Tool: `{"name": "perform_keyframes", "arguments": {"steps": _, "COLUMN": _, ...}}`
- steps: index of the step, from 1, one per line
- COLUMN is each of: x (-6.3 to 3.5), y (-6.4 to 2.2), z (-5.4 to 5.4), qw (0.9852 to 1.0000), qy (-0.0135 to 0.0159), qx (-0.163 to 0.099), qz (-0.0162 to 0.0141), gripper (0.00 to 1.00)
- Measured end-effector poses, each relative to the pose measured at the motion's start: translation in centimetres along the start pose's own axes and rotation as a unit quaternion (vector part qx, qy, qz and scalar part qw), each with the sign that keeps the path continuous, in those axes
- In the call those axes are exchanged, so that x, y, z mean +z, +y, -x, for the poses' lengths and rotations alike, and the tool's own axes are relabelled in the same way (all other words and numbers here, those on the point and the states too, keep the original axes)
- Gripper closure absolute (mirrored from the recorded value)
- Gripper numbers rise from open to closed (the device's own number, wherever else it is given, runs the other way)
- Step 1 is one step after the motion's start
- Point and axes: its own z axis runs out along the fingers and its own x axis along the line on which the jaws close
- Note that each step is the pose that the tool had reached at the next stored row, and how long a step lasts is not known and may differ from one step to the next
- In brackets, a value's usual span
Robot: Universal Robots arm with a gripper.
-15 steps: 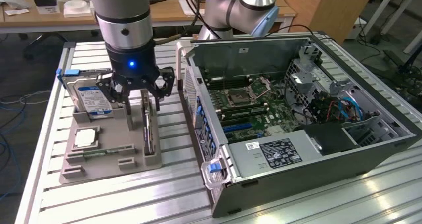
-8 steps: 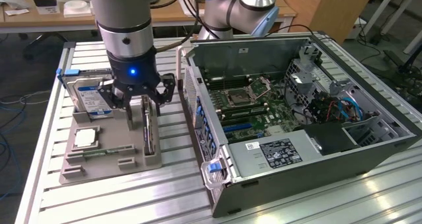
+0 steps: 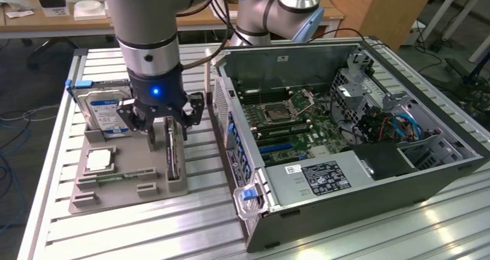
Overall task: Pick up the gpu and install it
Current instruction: 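Pick up the gpu and move the gpu toward the slot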
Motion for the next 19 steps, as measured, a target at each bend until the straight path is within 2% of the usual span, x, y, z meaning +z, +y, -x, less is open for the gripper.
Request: {"name": "perform_keyframes", "arguments": {"steps": 19, "x": 3.53, "y": 0.46, "z": -0.1, "qw": 1.0000, "qy": -0.0001, "qx": 0.005, "qz": -0.0001, "gripper": 0.35}}
